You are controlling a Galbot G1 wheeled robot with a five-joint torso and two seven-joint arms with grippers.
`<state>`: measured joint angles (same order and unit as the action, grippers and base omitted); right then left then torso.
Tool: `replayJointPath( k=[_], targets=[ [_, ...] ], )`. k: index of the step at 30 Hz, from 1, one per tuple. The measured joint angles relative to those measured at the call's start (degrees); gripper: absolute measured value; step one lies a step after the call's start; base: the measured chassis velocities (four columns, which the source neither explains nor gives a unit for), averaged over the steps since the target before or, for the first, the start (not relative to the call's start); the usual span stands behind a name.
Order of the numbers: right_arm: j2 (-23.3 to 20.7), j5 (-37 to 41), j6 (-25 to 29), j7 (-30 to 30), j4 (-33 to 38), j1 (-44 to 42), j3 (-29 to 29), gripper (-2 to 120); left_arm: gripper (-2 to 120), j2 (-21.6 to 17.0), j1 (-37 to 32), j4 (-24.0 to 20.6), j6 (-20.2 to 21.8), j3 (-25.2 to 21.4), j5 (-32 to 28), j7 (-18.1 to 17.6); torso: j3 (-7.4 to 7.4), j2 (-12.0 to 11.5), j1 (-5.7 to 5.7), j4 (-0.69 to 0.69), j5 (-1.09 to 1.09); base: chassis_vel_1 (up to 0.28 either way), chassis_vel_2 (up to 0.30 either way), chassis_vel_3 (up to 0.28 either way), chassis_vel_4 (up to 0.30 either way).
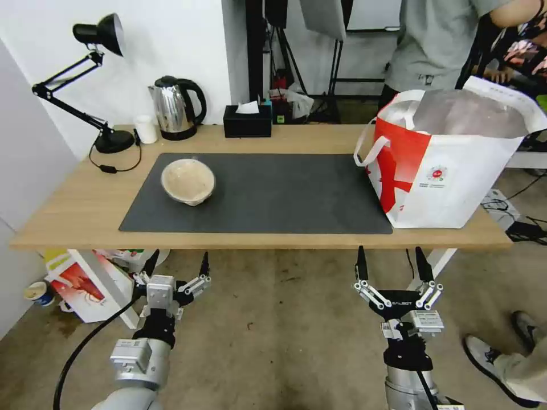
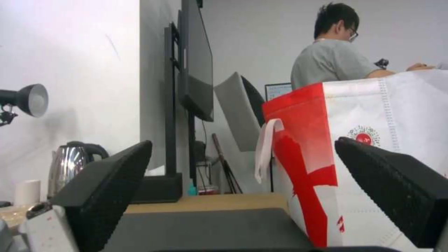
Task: Pick up the trash from the table and place it into the takeout bag.
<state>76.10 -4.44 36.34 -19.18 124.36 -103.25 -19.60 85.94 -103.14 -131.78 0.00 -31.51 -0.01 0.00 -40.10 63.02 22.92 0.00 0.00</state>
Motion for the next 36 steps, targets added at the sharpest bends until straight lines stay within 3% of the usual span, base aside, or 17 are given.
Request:
replayJointPath(
  k=[6, 19, 22, 26, 27, 31, 33, 36],
  targets=[
    [0.00, 0.01, 0.00, -0.01, 0.01, -0.01, -0.01, 100, 100, 0.03, 0.62, 1.22, -1.86, -1.35, -1.40, 2.15, 0.00, 0.00, 0.00, 0.00, -0.01, 0.000, 0.000, 0.000, 0.000],
    [-0.01, 0.02, 0.01, 0.00, 0.00, -0.01, -0.02, 100, 100, -0.13, 2.75, 5.75, -9.23, -7.76, -7.81, 10.91, 0.00, 0.00, 0.00, 0.00, -0.01, 0.000, 0.000, 0.000, 0.000],
    [-0.01, 0.02, 0.01, 0.00, 0.01, 0.00, -0.02, 100, 100, -0.15, 2.64, 5.64, -9.10, -7.87, -7.78, 10.97, -0.01, 0.00, 0.00, 0.00, -0.01, 0.000, 0.000, 0.000, 0.000],
    [-0.01, 0.02, 0.01, 0.00, 0.01, -0.01, 0.00, 100, 100, -0.93, 3.83, 8.17, -14.29, -13.23, -12.85, 17.71, -0.01, 0.00, 0.00, 0.00, -0.01, 0.000, 0.000, 0.000, 0.000],
    [-0.01, 0.02, 0.01, 0.00, 0.01, -0.01, 0.00, 100, 100, -0.93, 3.83, 8.17, -14.29, -13.23, -12.85, 17.71, -0.01, 0.00, 0.00, 0.00, -0.01, 0.000, 0.000, 0.000, 0.000],
    [-0.01, 0.02, 0.01, 0.00, 0.00, 0.00, -0.01, 100, 100, -1.93, 5.53, 11.91, -21.78, -20.86, -20.12, 27.48, 0.00, 0.00, 0.00, 0.00, -0.01, 0.000, 0.000, 0.000, 0.000],
    [-0.01, 0.02, 0.01, 0.00, 0.00, -0.01, 0.00, 100, 100, -2.09, 5.78, 12.44, -22.82, -21.92, -21.15, 28.82, -0.01, 0.00, 0.00, 0.00, 0.00, 0.000, 0.000, 0.000, 0.000],
    [-0.01, 0.02, 0.01, 0.00, 0.00, 0.00, -0.01, 100, 100, -2.68, 6.75, 14.56, -27.01, -26.22, -25.24, 34.29, 0.00, 0.00, 0.00, 0.00, 0.00, 0.000, 0.000, 0.000, 0.000]
  ],
)
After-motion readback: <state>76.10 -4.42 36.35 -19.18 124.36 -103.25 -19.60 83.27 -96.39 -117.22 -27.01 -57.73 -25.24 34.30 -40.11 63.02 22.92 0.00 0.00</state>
